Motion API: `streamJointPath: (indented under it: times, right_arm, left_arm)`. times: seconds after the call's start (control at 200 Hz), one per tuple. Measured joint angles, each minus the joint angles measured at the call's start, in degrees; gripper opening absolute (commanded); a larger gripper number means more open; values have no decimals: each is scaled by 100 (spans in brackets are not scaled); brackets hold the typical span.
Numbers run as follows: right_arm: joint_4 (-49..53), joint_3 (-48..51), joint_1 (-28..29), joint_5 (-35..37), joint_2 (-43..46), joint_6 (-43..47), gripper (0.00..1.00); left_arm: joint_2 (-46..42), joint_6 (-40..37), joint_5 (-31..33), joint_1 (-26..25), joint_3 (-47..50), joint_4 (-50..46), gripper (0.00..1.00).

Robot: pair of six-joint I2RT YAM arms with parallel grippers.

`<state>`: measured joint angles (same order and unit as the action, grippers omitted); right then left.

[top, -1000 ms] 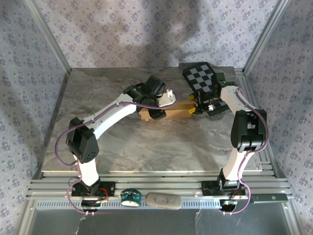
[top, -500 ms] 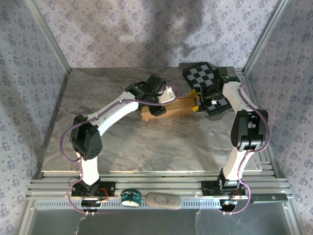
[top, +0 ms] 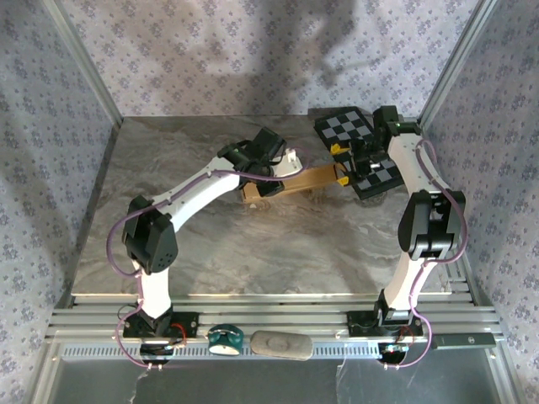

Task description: Fold the paper box

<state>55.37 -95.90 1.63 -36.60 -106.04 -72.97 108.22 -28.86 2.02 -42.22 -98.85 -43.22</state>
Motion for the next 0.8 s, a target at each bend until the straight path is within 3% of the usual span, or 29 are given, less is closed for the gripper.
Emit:
streamJointPath:
  times: [0.155,0.34,0.49,0.655,0.8]
  right_arm:
    - [42,-140,0,24,-22,87,80]
    - [151,-595,0,264,-61,468,73]
    - [72,-807,33,748,22,1268,66]
    - [-463,59,146,1440,643,2210,61]
    - [-767,737,153,1648,949,2553,64]
  left_arm:
    - [181,0,0,140,-24,-7,38]
    - [302,68,-22,269,-76,-7,13]
    - [302,39,-35,291,-90,-9,2]
    - [302,44,-48,289,-85,-24,0]
    - [302,44,-50,289,-74,-22,0]
